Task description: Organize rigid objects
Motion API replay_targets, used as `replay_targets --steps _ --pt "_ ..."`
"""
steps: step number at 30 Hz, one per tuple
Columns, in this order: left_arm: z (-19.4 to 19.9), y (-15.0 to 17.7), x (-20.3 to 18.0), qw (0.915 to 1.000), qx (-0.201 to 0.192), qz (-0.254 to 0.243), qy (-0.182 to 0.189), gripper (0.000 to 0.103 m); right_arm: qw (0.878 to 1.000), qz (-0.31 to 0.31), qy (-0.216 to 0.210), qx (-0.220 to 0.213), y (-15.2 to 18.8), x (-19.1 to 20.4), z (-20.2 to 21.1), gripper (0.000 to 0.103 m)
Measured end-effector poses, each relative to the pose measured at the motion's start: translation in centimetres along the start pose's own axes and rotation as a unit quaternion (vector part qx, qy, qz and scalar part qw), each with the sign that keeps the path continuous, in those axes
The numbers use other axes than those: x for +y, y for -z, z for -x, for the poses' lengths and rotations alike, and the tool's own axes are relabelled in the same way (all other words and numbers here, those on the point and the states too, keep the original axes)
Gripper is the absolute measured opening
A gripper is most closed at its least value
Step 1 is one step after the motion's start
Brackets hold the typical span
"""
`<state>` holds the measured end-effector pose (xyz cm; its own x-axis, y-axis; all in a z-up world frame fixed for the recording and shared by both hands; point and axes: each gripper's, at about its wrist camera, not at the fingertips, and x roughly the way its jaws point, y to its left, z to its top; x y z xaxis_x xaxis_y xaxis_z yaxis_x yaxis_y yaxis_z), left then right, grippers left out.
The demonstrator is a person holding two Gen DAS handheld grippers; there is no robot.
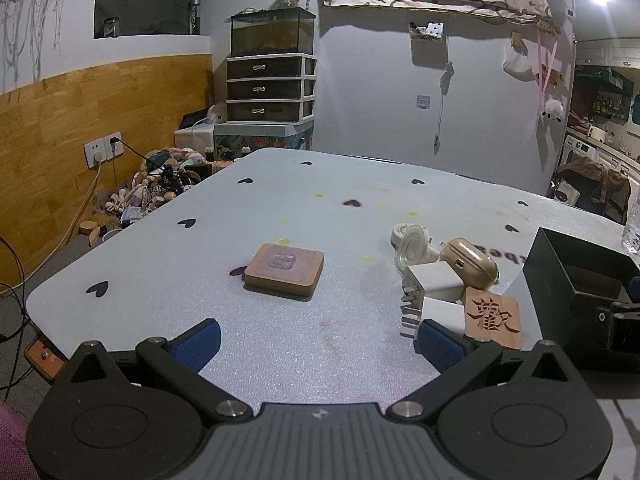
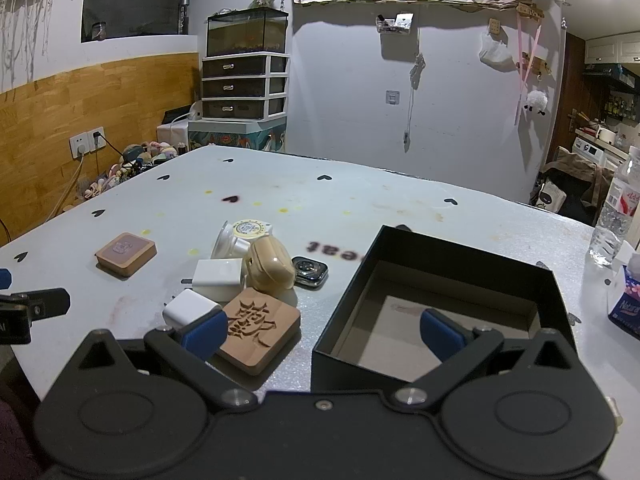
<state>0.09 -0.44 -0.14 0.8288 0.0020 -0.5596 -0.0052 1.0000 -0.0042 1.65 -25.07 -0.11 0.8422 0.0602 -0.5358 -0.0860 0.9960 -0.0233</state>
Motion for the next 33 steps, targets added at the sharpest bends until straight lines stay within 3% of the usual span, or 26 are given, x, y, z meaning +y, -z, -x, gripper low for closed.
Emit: replay_targets --steps 33 --pt "0.01 -0.01 0.01 1.0000 0.000 0.000 0.000 0.103 1.000 0.000 0.000 0.001 0.08 0.03 -0.13 0.103"
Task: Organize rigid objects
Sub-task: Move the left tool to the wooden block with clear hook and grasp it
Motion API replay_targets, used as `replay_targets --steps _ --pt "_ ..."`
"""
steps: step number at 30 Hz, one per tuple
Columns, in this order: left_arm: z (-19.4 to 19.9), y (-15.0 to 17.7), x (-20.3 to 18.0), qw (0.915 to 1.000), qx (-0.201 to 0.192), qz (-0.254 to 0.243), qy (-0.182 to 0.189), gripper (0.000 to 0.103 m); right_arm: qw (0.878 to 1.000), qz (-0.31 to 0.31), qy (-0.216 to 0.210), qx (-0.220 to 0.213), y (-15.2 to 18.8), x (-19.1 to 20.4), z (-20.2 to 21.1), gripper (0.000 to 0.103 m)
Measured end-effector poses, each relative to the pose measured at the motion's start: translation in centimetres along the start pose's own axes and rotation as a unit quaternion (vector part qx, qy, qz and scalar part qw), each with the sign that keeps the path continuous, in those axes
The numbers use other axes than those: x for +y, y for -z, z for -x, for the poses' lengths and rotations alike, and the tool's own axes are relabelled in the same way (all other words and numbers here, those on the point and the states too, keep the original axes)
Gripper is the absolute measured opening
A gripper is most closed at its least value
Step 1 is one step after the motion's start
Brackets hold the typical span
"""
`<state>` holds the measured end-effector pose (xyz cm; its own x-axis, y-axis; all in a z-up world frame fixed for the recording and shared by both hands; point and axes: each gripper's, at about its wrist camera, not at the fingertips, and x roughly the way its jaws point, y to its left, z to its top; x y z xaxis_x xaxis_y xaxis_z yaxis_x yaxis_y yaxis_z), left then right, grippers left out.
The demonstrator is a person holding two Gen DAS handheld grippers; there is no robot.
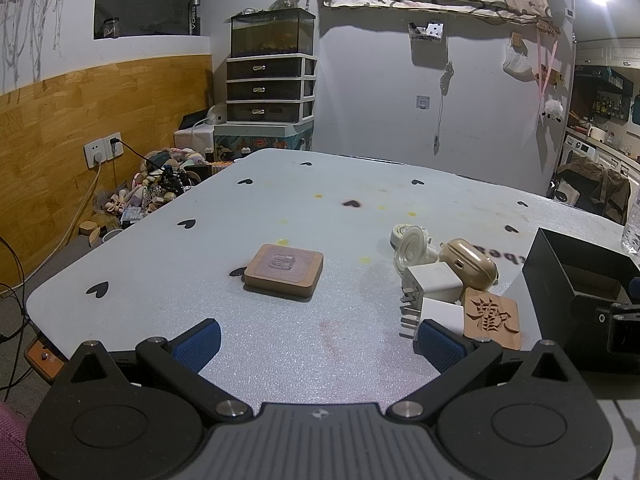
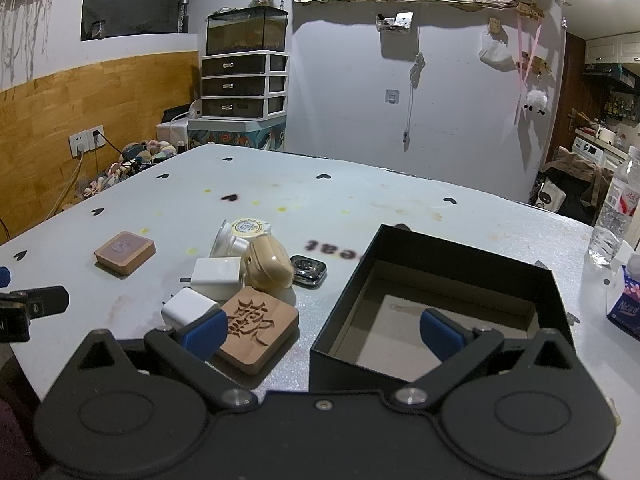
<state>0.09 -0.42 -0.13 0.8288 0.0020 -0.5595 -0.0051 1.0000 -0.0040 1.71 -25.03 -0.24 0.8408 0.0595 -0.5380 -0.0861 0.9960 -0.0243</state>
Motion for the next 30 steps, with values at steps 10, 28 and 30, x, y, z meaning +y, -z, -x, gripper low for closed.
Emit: replay_targets --steps 10,28,30 --pt "0.4 -0.3 -0.1 1.0000 -0.004 -0.001 0.000 0.103 1.000 -0.004 0.004 -0.013 -0.2 -0.9 0.6 0.103" --pt "-1.9 -1.7 3.0 0.9986 -0.005 0.025 -0.046 0.103 0.991 -0.064 0.106 -0.043 -0.8 -8.9 2.8 0.103" --pt "-2.7 -1.9 3.4 0.9985 0.000 0.026 -0.048 0.103 0.989 -0.074 0.118 -0.043 -0.6 -10.0 2.9 0.103"
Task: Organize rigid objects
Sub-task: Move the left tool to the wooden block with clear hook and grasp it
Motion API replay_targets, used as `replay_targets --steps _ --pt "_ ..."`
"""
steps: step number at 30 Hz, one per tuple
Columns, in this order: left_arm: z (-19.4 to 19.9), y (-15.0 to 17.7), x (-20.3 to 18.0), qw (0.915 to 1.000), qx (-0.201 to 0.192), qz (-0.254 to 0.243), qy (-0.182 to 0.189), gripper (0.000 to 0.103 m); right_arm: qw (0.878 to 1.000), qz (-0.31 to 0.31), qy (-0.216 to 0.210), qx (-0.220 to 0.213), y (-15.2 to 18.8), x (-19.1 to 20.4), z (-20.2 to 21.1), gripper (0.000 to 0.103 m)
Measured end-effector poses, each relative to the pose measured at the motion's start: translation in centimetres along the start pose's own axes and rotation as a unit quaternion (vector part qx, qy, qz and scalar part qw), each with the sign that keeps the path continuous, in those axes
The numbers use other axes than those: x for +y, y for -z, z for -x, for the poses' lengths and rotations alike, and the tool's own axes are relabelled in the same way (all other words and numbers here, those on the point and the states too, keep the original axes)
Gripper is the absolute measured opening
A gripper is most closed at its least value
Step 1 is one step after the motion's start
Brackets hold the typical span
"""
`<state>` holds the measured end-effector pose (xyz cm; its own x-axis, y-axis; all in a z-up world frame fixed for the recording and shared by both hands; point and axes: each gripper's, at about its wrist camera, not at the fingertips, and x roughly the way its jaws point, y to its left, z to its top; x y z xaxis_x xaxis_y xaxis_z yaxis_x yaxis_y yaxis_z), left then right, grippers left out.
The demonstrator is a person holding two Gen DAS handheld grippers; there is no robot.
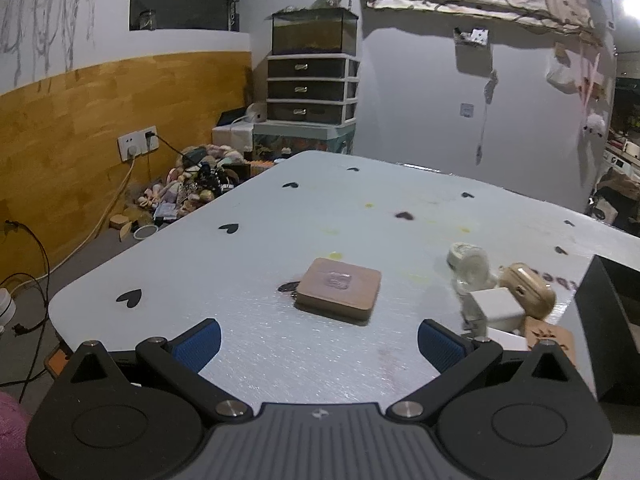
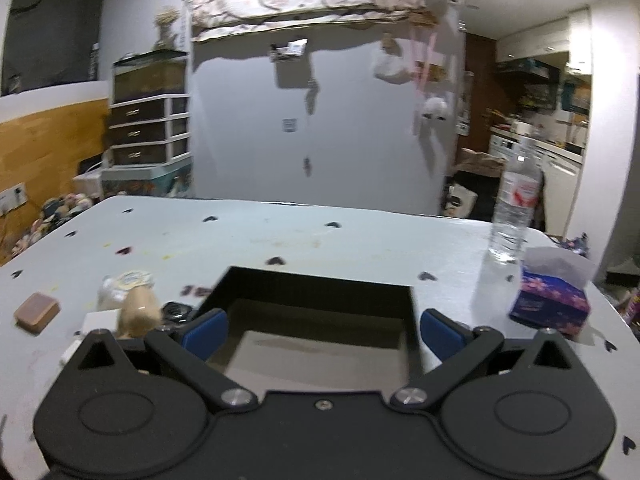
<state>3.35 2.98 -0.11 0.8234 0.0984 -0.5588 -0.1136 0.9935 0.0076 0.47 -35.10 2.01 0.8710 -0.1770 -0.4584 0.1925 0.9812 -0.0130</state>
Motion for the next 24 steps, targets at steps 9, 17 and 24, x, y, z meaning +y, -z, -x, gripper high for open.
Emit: replay_targets --steps 9,17,24 --pt "-4.2 -0.8 0.9 0.9997 0.017 -0.015 0.001 0.103 0.999 -0.029 0.041 0.021 0.9 -3.8 -1.4 0.103" --pt "-8.5 -1.3 1.0 0.9986 0.041 -0.030 0.016 0.103 0.997 -0.034 0.056 0.049 2.6 -4.9 -3.0 0.085" --pt "-12.0 -1.3 0.1 0.9965 0.057 -0.056 0.024 0.103 0.994 -0.063 0.035 0.088 3.6 -6.1 -4.5 0.064"
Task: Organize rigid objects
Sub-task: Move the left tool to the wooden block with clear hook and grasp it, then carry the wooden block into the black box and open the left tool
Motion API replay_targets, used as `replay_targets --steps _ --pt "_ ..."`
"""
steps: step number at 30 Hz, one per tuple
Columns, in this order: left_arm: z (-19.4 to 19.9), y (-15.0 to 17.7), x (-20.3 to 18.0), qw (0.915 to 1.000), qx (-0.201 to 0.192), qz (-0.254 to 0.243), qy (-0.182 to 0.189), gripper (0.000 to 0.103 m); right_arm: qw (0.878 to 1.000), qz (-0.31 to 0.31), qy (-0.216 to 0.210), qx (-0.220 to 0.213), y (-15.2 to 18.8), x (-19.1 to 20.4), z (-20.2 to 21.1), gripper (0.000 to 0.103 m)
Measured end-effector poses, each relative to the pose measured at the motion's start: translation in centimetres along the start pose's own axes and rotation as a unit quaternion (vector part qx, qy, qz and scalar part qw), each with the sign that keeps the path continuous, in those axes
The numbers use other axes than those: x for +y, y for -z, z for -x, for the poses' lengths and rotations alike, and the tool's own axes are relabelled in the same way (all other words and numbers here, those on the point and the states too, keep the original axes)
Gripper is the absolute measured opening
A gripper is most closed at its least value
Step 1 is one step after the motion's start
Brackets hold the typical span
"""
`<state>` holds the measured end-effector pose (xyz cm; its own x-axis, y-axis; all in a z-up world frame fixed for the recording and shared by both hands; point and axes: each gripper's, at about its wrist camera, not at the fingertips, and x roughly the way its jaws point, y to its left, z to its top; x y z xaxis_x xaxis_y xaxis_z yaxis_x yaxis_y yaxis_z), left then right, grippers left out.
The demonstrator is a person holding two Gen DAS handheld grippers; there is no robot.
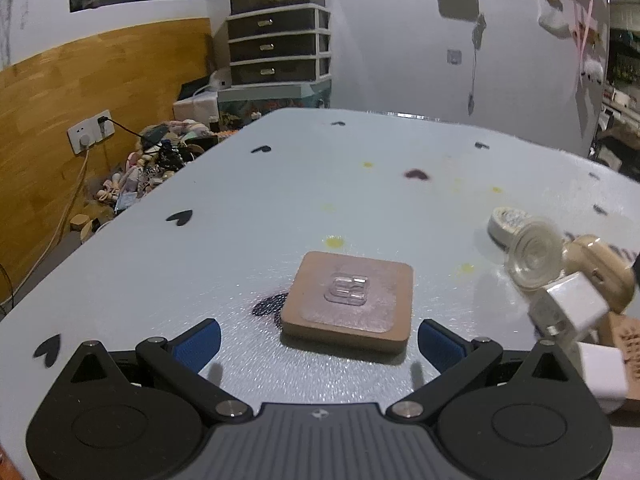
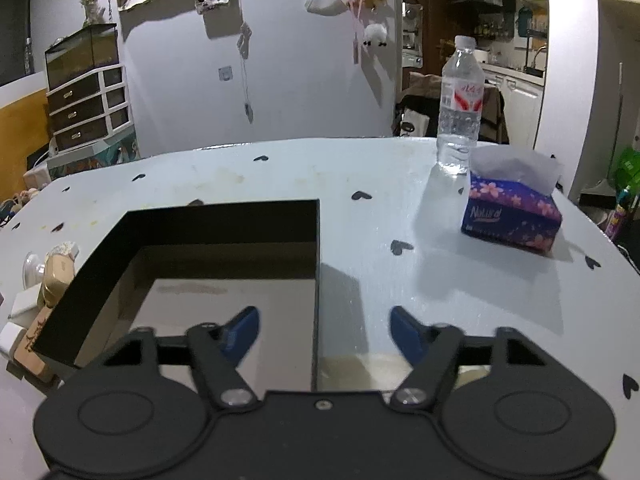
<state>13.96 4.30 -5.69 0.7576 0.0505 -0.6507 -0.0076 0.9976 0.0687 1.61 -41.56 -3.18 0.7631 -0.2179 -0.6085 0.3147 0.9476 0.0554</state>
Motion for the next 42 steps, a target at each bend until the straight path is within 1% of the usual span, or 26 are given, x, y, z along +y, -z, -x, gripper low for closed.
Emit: replay_targets --steps 1,3,6,7,10,14,15,16,17,19,22,23,25,26,27,29,31,36,42 --pt "-0.4 0.0 0.0 1.0000 0.002 -0.001 0.001 0.103 1.000 -0.002 -0.003 0.002 0.1 -0.1 -0.1 0.059" --pt "-1.2 0.1 0.0 1.0000 0.008 -0.003 0.004 0.103 1.000 -0.009 -0.009 0.004 0.2 -0.3 -0.3 0.058" --pt "-1.8 0.0 0.1 0.9999 0.002 0.004 0.014 0.103 1.000 -0.010 -0.005 0.005 0.4 -0.3 -0.5 0.056" --pt "-2.0 -0.1 0.0 0.9999 0.001 0.003 0.015 0.103 1.000 -0.009 -0.004 0.005 0.4 -0.3 -0.5 0.053" --pt "-2.4 -0.3 0.0 0.9997 -0.003 0.001 0.023 0.103 1.000 -0.008 -0.005 0.006 0.4 -0.1 -0.6 0.050" --pt "-2.6 -0.7 0.1 0.9997 0.003 0.003 0.025 0.103 0.999 -0.005 -0.028 0.015 0.5 0.1 -0.7 0.045" --pt "-2.6 -0.7 0.1 0.9997 0.002 0.003 0.025 0.103 0.999 -0.004 -0.028 0.018 0.6 0.2 -0.7 0.043" --pt "-2.6 -0.5 0.0 0.9997 -0.003 0.003 0.024 0.103 0.999 -0.002 -0.026 0.019 0.6 0.3 -0.8 0.036" --pt "-2.5 -0.4 0.0 0.9997 -0.009 0.003 0.024 0.103 1.000 0.002 -0.023 0.020 0.7 0.5 -0.8 0.033" --pt "-2.4 -0.1 0.0 0.9995 -0.016 0.002 0.026 0.103 1.000 0.002 -0.021 0.023 0.7 0.7 -0.9 0.022" --pt "-2.4 -0.1 0.1 0.9995 -0.015 -0.001 0.029 0.102 1.000 0.000 -0.011 0.024 0.7 0.6 -0.9 0.014" --pt "-2.4 -0.2 0.0 0.9995 -0.015 0.001 0.027 0.100 1.000 -0.002 -0.010 0.025 0.7 0.5 -1.0 0.013" --pt "-2.2 -0.4 -0.1 0.9994 -0.018 0.002 0.029 0.089 1.000 -0.004 -0.009 0.025 0.8 0.4 -0.9 0.011" --pt "-2.1 -0.5 -0.3 0.9994 -0.017 0.000 0.031 0.086 1.000 -0.004 -0.008 0.025 0.8 0.4 -0.9 0.010" --pt "-2.0 -0.6 -0.4 0.9993 -0.016 -0.002 0.035 0.078 1.000 -0.004 -0.007 0.024 0.8 0.4 -0.8 0.010" --pt "-1.8 -0.7 -0.8 0.9994 -0.010 -0.006 0.034 0.078 1.000 -0.003 -0.003 0.023 0.8 0.5 -0.8 0.008" --pt "-1.8 -0.7 -1.0 0.9993 -0.008 -0.007 0.036 0.078 1.000 -0.003 0.002 0.022 0.8 0.4 -0.7 0.003" --pt "-1.3 -0.7 -1.2 0.9993 -0.005 0.001 0.038 0.078 1.000 -0.003 0.005 0.021 0.8 0.4 -0.7 0.003" --pt "0.4 -1.0 -1.7 0.9982 -0.016 0.010 0.057 0.078 1.000 -0.003 0.008 0.021 0.8 0.5 -0.7 0.003"
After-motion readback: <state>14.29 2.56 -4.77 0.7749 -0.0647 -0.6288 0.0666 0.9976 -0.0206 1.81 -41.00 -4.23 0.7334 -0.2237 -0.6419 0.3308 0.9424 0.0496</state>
